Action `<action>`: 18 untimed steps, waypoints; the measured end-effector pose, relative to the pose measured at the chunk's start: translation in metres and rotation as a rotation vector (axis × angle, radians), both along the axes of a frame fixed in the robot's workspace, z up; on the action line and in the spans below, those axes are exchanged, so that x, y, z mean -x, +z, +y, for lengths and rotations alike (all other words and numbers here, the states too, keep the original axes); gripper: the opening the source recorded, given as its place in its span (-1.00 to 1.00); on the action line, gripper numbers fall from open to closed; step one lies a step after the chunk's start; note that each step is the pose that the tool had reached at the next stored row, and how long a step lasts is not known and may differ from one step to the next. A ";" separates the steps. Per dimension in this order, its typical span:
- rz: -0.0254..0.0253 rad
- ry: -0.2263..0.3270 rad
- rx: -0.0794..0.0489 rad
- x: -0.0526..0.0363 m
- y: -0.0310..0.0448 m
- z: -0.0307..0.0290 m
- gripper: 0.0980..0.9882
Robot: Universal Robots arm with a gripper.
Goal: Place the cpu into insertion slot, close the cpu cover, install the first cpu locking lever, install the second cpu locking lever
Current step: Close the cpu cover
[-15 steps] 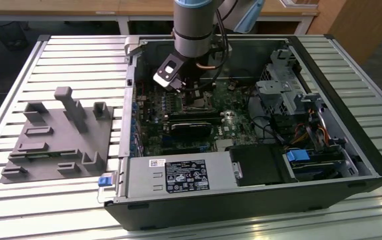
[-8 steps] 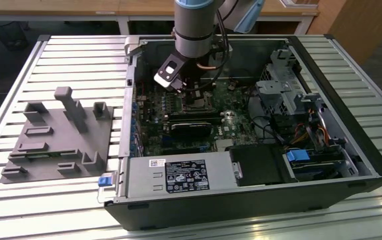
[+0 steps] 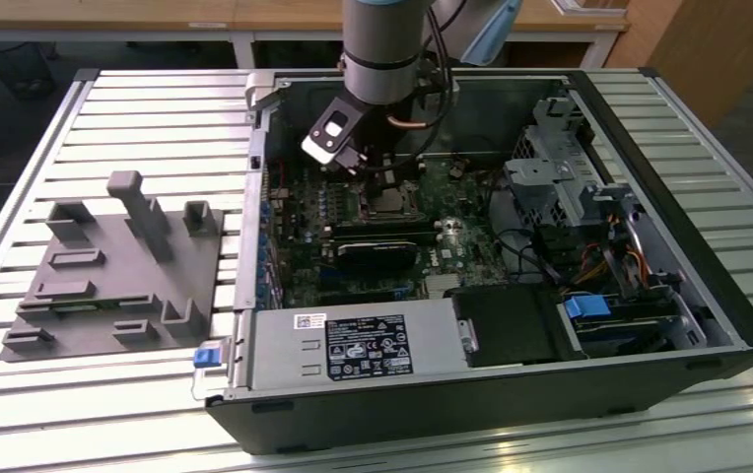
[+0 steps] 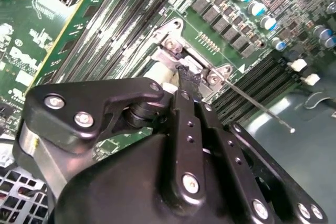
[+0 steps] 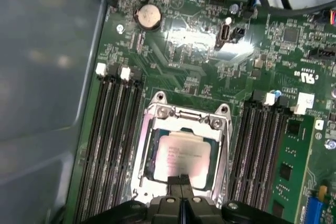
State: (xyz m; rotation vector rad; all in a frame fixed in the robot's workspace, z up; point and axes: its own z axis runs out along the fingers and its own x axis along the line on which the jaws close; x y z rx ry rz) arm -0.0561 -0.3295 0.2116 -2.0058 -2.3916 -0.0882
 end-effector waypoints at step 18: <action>-0.0009 0.000 -0.004 -0.0020 -0.0121 0.0051 -0.98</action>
